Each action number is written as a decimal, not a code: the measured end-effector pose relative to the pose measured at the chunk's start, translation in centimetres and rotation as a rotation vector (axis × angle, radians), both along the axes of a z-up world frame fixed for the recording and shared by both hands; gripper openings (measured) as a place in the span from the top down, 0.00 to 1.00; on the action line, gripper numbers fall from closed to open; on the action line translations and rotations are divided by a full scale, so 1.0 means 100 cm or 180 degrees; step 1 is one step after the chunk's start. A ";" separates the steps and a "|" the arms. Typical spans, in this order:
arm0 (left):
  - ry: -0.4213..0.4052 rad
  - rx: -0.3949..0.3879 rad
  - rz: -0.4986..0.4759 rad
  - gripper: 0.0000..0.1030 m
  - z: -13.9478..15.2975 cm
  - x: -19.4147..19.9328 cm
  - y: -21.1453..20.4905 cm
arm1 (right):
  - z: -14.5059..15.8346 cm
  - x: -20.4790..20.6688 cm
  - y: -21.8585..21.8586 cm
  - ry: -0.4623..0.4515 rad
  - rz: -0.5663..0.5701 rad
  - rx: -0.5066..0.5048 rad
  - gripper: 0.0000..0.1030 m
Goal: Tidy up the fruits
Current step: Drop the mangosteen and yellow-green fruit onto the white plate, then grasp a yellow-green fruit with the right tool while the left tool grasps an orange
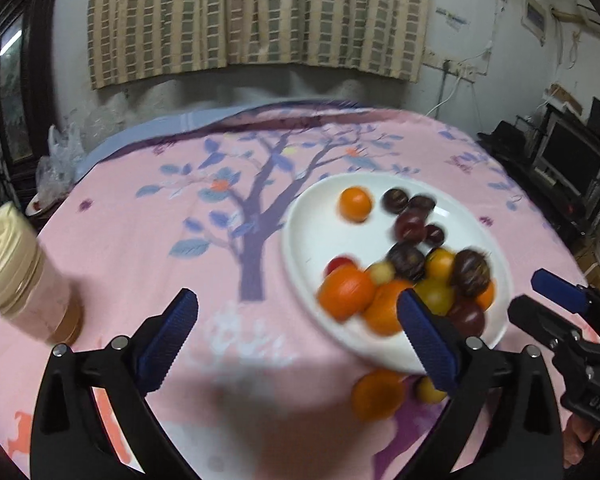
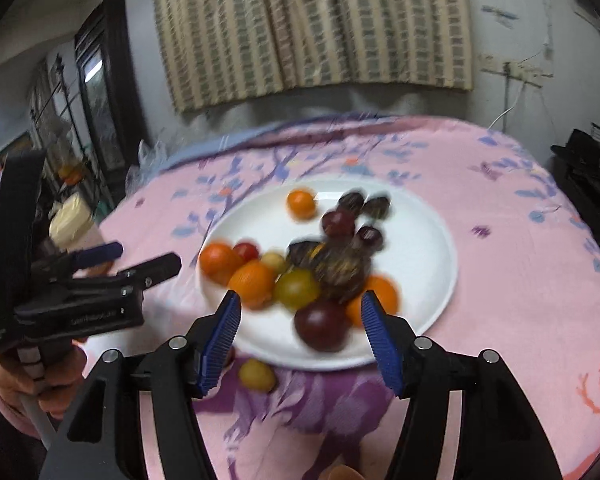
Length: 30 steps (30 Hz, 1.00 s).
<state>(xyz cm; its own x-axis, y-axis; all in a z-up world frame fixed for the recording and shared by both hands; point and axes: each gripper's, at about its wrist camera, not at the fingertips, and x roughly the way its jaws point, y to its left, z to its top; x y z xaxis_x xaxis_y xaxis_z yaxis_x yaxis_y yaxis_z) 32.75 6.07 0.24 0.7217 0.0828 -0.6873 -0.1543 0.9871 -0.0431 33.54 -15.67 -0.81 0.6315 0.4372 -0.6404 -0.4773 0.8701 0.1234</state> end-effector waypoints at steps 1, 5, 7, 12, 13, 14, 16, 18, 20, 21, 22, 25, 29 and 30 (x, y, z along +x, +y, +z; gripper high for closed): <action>0.0051 -0.0011 0.0048 0.05 -0.005 -0.006 0.005 | -0.007 -0.003 0.005 0.0081 0.0045 -0.0041 0.39; 0.0304 -0.0162 0.0190 0.05 -0.025 -0.023 0.025 | -0.023 -0.014 0.015 0.0259 0.0116 -0.0118 0.43; 0.0291 -0.0184 0.0237 0.05 -0.026 -0.026 0.031 | -0.023 -0.021 0.018 0.0203 0.0138 -0.0188 0.45; 0.0191 -0.0031 0.0323 0.05 -0.020 -0.030 0.031 | -0.020 -0.035 0.019 0.0221 0.0283 -0.0076 0.48; 0.0185 -0.0018 0.0306 0.05 -0.020 -0.030 0.029 | -0.020 -0.036 0.021 0.0206 0.0312 -0.0106 0.48; 0.0180 0.0001 0.0290 0.05 -0.020 -0.029 0.028 | -0.020 -0.037 0.022 0.0200 0.0325 -0.0133 0.49; 0.0172 0.0045 0.0256 0.05 -0.018 -0.029 0.024 | -0.024 -0.036 0.026 0.0223 0.0344 -0.0208 0.50; 0.0161 0.0088 0.0239 0.05 -0.018 -0.029 0.022 | -0.030 -0.033 0.027 0.0258 0.0323 -0.0280 0.53; 0.0153 0.0115 0.0241 0.05 -0.017 -0.030 0.021 | -0.035 -0.029 0.028 0.0321 0.0317 -0.0302 0.55; 0.0154 0.0106 0.0239 0.05 -0.017 -0.029 0.020 | -0.039 -0.027 0.030 0.0373 0.0336 -0.0309 0.56; 0.0159 0.0077 0.0233 0.05 -0.016 -0.029 0.021 | -0.041 -0.027 0.032 0.0393 0.0351 -0.0328 0.56; 0.0173 -0.0012 0.0204 0.05 -0.016 -0.029 0.022 | -0.046 -0.028 0.038 0.0346 0.0374 -0.0444 0.57; 0.0137 -0.0010 0.0220 0.05 -0.014 -0.031 0.022 | -0.048 -0.024 0.041 0.0288 0.0316 -0.0523 0.57; 0.0139 -0.0012 0.0224 0.05 -0.014 -0.031 0.022 | -0.049 -0.022 0.041 0.0294 0.0304 -0.0530 0.61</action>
<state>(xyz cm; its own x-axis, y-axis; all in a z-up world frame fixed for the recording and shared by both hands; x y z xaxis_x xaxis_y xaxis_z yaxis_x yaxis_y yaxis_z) 29.68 8.24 -1.13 0.6835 0.1296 -0.7184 -0.2250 0.9736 -0.0384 31.33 -11.53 -5.76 0.5274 0.3756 -0.7621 -0.5519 0.8334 0.0288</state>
